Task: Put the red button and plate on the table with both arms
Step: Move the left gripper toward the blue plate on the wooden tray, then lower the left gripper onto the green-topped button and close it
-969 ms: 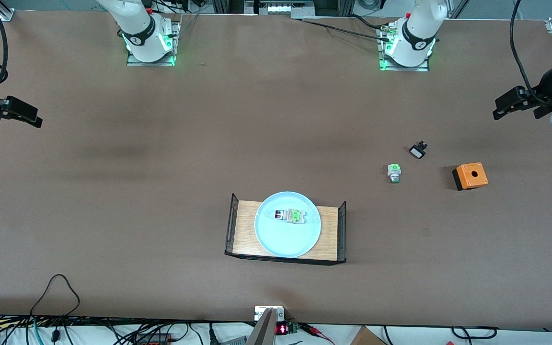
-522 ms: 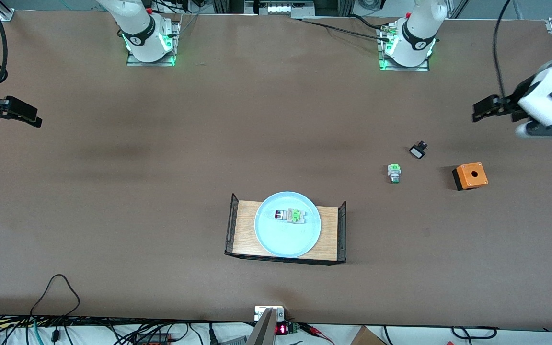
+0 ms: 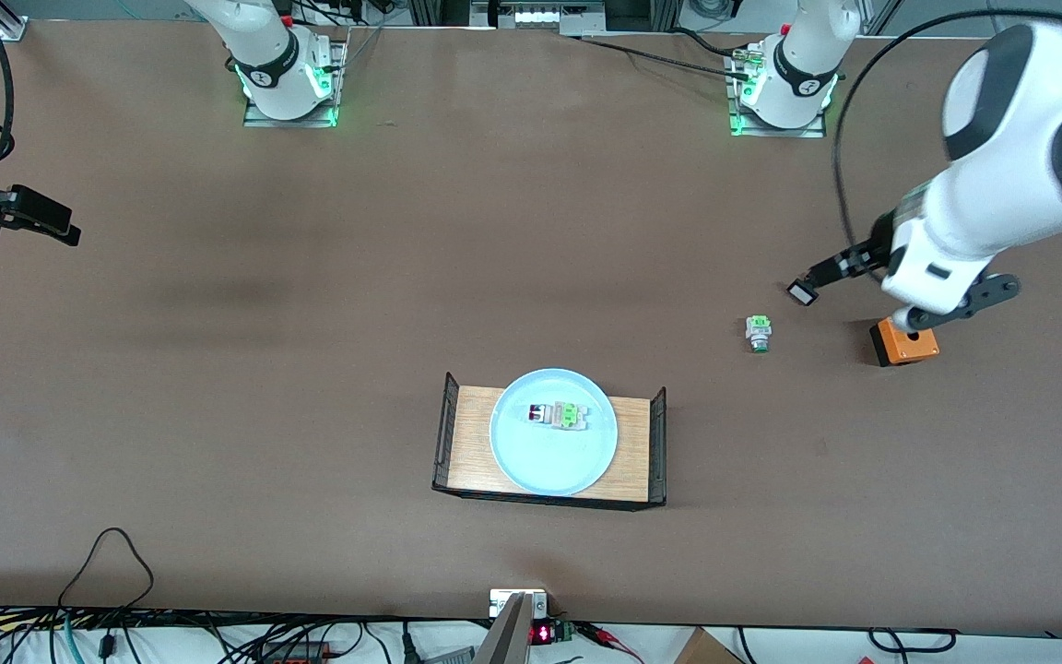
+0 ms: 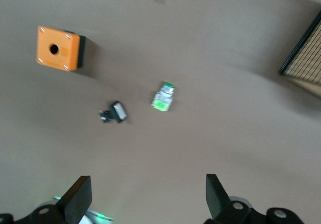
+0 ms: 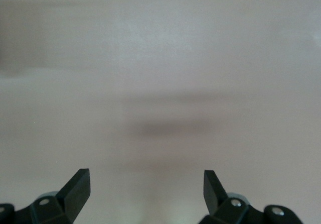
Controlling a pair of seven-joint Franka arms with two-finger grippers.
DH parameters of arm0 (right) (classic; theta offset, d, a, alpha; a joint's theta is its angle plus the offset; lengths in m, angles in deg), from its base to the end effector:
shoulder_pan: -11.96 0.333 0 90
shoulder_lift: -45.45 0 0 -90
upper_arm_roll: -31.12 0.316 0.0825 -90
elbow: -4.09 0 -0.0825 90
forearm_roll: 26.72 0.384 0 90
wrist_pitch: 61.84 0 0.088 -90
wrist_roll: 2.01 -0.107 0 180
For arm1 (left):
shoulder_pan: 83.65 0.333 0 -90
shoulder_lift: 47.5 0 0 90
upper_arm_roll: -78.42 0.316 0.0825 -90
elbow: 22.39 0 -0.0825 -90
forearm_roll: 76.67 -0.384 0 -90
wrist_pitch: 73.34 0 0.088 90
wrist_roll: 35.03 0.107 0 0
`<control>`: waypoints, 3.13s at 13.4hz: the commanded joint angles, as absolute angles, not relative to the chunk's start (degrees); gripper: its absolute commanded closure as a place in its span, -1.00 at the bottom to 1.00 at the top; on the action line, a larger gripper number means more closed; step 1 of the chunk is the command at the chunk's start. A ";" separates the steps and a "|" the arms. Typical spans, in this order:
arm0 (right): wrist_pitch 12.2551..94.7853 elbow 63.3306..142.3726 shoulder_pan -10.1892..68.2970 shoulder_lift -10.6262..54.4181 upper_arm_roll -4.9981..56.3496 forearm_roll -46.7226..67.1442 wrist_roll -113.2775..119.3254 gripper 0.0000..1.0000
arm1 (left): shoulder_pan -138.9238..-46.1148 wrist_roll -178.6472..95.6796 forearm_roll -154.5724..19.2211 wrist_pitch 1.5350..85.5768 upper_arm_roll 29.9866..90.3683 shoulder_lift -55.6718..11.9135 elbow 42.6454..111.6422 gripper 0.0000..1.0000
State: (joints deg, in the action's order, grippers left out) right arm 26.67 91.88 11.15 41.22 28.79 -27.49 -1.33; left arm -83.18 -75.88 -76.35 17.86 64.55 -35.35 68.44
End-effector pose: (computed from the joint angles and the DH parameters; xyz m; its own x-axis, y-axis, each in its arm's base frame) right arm 0.5726 -0.0320 0.5988 0.9972 -0.0432 -0.0613 -0.0424 -0.9990 0.0157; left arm 0.5893 -0.1291 0.4994 0.8677 0.4609 -0.1864 0.4527 -0.8874 -0.0872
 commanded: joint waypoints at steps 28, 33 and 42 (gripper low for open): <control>27.20 92.60 10.55 42.02 28.93 -27.43 -1.04 -1.00 | -124.42 -147.18 -77.72 49.87 88.78 3.64 31.50 -1.00; 27.20 92.69 10.55 41.93 28.93 -27.34 -1.04 -1.00 | -124.95 -146.83 -77.81 51.37 90.10 6.02 29.90 -1.00; 27.11 92.60 10.55 41.93 28.93 -27.43 -1.04 -1.00 | -125.48 -146.83 -80.00 51.11 90.10 7.25 30.34 -0.96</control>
State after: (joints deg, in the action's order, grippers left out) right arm 26.71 91.89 11.05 41.22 28.71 -27.49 -1.33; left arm -124.95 -146.91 -78.35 51.16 89.08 5.59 32.58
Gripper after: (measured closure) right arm 0.000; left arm 0.004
